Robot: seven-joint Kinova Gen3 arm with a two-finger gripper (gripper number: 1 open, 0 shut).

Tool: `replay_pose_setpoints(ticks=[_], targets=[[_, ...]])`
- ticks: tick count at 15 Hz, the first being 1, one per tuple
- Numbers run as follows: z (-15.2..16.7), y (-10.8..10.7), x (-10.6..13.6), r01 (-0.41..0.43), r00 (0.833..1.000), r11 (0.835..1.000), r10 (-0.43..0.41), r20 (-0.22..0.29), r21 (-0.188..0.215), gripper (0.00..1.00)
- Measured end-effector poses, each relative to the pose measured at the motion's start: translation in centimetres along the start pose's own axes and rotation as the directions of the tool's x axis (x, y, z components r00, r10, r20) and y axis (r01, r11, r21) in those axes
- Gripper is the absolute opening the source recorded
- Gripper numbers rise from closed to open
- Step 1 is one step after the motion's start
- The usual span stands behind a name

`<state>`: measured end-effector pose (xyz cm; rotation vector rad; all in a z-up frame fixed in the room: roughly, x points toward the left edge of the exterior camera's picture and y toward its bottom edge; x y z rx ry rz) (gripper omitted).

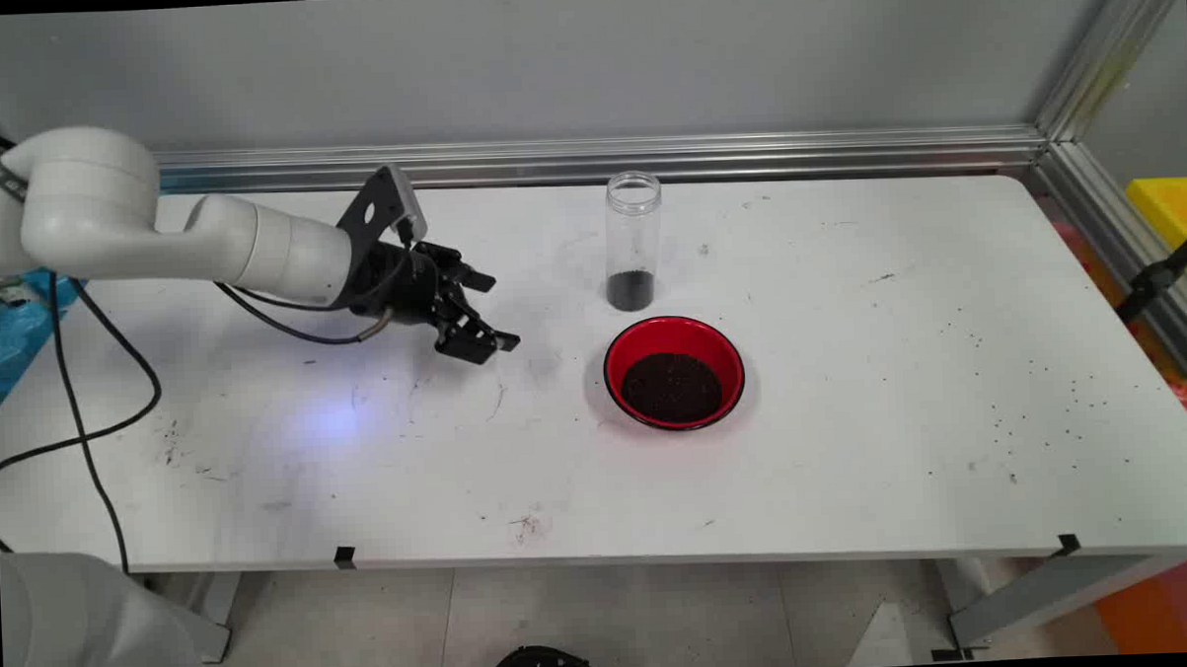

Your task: Pick up the black seasoning powder from the table

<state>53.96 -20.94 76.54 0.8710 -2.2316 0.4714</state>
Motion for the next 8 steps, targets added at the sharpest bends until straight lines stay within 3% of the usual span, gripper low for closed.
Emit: replay_pose_setpoints(ticks=[8], targets=[[-0.4,-2.1,2.2,-0.039,0.999,0.999,0.039,0.023,0.019,1.0]])
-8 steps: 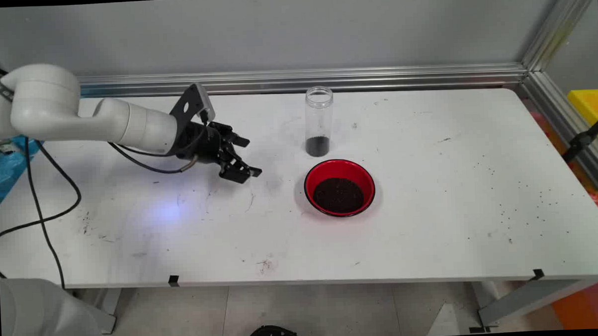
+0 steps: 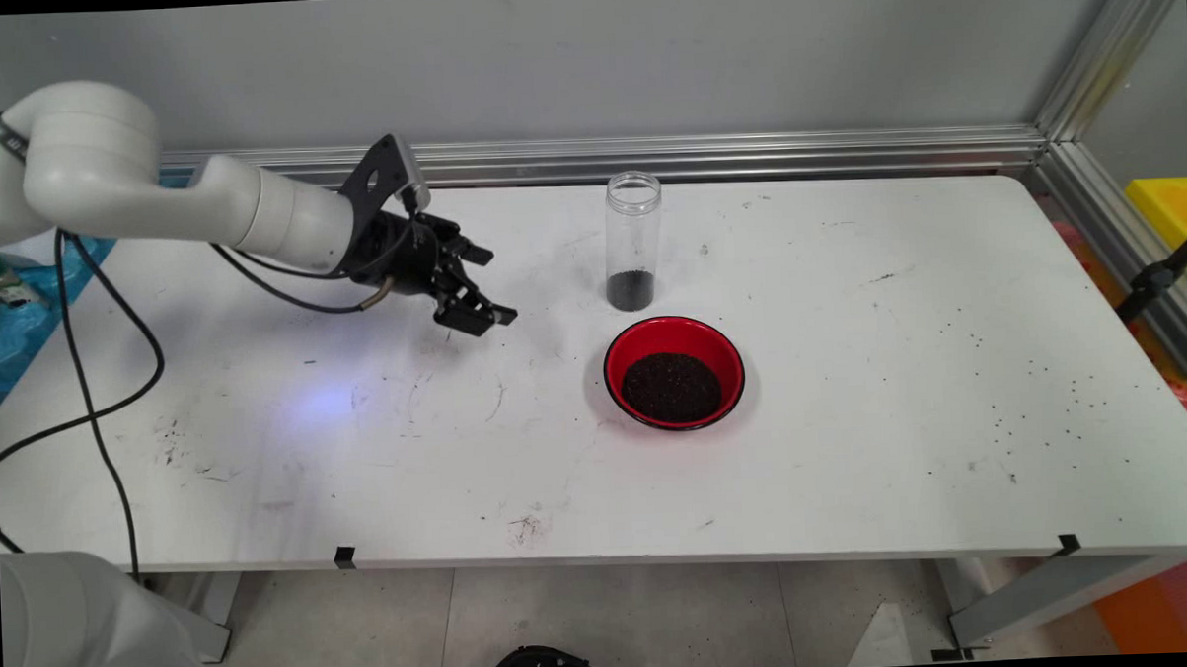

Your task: Pick up the black seasoning powder from the table

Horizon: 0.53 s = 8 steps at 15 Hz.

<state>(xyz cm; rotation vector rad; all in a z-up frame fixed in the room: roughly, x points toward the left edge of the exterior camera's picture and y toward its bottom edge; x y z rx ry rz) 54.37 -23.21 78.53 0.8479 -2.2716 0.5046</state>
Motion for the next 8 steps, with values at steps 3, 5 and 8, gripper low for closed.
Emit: replay_pose_setpoints(ticks=[3,5,8], targets=[[0.6,-0.6,0.9,-0.017,1.0,1.0,0.017,-0.008,-0.011,1.0],[1.4,-1.1,1.6,-0.033,0.999,0.999,0.032,-0.02,-0.028,1.0],[2.1,-1.6,2.3,-0.046,0.998,0.998,0.044,-0.04,-0.036,1.0]])
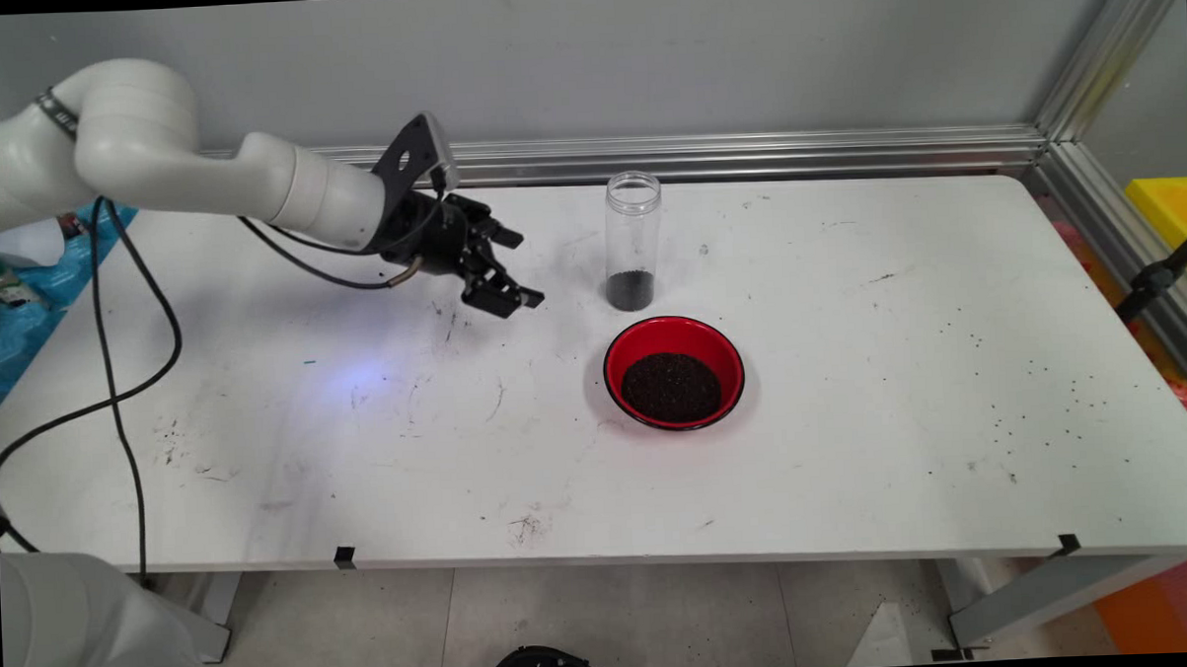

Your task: Pick up the black seasoning powder from the table

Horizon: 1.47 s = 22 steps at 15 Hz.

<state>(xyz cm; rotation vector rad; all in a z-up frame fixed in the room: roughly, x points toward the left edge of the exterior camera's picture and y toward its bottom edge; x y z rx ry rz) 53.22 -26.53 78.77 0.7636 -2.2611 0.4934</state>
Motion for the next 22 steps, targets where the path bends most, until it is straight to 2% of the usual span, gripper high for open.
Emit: replay_pose_setpoints(ticks=[6,11,22], targets=[[1.8,-1.4,0.3,-0.01,0.999,1.0,0.01,-0.045,0.009,1.0],[3.6,-2.2,0.4,-0.021,0.997,1.0,0.02,-0.08,-0.006,1.0],[7.8,-3.8,0.4,-0.077,0.99,0.992,0.065,-0.125,-0.095,1.0]])
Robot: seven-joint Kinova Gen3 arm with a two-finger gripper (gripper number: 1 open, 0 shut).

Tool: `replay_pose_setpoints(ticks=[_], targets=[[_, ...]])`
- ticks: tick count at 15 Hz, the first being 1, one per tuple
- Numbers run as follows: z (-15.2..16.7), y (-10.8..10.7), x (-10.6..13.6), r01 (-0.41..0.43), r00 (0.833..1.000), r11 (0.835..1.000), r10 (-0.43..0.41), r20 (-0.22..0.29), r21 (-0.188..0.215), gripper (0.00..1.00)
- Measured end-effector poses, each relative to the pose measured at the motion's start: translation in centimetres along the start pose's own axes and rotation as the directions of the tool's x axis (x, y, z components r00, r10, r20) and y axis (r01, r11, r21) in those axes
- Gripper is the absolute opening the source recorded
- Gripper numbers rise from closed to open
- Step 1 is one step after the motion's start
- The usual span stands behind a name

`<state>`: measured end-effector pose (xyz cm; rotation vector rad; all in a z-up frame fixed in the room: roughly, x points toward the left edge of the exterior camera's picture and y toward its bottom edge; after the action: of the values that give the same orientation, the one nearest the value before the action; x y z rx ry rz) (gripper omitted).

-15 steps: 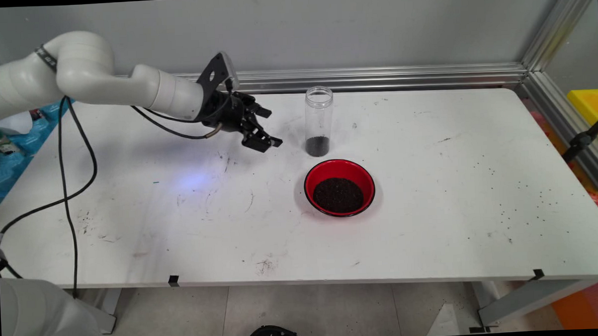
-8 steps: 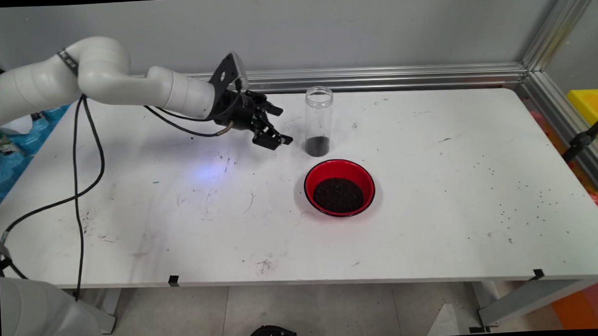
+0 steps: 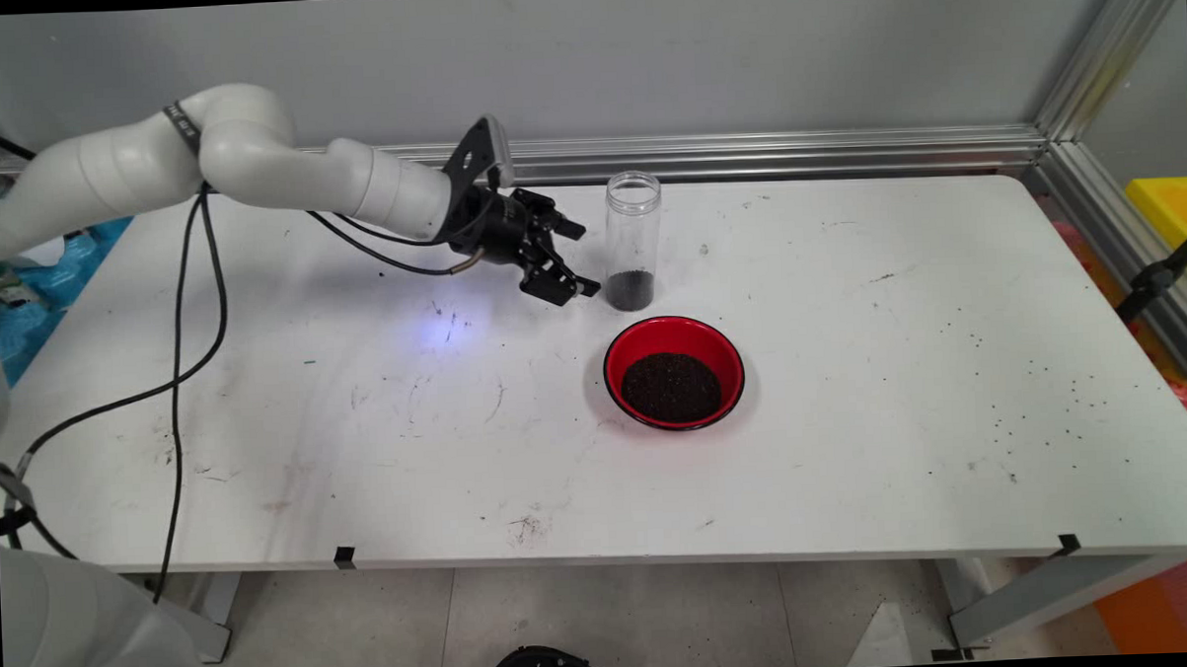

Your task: Pick up the black seasoning powder from the table

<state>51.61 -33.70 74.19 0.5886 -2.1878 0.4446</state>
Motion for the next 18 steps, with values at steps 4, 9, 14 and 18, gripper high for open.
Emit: replay_pose_setpoints(ticks=[4,9,14,18], targets=[[1.1,-0.5,-0.3,0.004,1.0,1.0,-0.004,-0.002,-0.014,1.0],[2.6,-1.1,-0.9,0.036,0.999,0.999,-0.036,-0.007,-0.019,1.0],[3.8,-1.3,-1.3,0.052,0.999,0.998,-0.052,-0.011,-0.034,1.0],[5.0,-1.4,-1.4,0.062,0.998,0.997,-0.063,-0.018,-0.05,1.0]])
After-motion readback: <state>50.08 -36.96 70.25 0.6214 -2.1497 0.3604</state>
